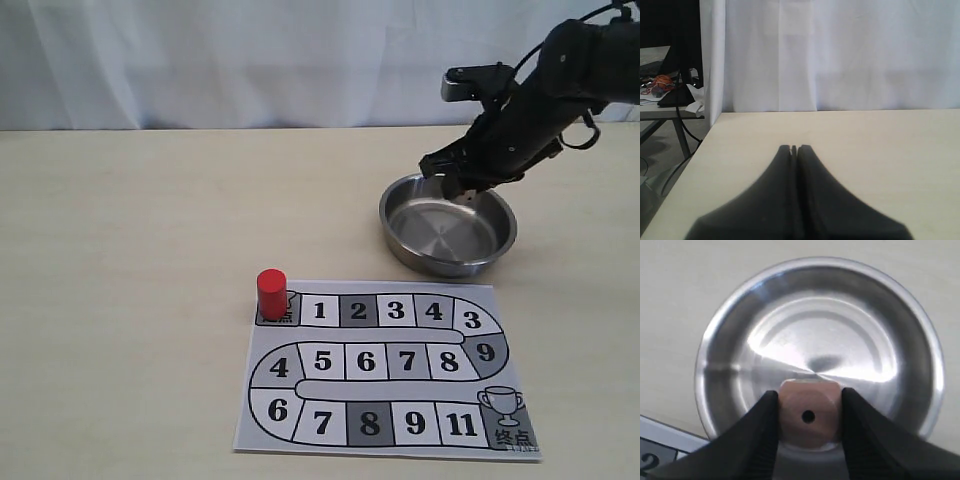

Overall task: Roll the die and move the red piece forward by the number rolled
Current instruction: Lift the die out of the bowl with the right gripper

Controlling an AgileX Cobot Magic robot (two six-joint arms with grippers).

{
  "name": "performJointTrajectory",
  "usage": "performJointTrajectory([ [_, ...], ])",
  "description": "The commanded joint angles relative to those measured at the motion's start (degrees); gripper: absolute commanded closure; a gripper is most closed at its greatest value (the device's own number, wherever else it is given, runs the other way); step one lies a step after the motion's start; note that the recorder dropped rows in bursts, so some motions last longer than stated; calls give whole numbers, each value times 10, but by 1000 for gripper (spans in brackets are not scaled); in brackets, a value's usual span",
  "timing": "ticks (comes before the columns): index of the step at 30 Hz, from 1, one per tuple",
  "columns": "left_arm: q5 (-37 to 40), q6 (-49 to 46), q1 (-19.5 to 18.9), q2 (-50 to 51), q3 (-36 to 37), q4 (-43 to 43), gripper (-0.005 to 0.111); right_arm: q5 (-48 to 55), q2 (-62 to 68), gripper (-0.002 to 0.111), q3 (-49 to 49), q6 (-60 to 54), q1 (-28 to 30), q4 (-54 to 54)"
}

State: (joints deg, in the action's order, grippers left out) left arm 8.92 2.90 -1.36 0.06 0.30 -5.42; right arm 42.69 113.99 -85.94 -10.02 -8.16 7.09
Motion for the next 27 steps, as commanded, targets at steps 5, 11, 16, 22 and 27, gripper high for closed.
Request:
performJointTrajectory([
  [5,-8,1,0,-1,-3,0,107,23,-122,104,148,79,8,-122],
  [11,-8,1,0,-1,-3,0,107,23,-169,104,218,125,57,-148],
  [16,-8,1,0,-1,-3,0,107,33,-185,104,260,244,103,-273],
  [22,-8,1,0,-1,-3,0,107,55,-187,104,267,258,101,-308],
  [27,-8,1,0,-1,-3,0,107,31,-185,101,267,90,101,-131],
])
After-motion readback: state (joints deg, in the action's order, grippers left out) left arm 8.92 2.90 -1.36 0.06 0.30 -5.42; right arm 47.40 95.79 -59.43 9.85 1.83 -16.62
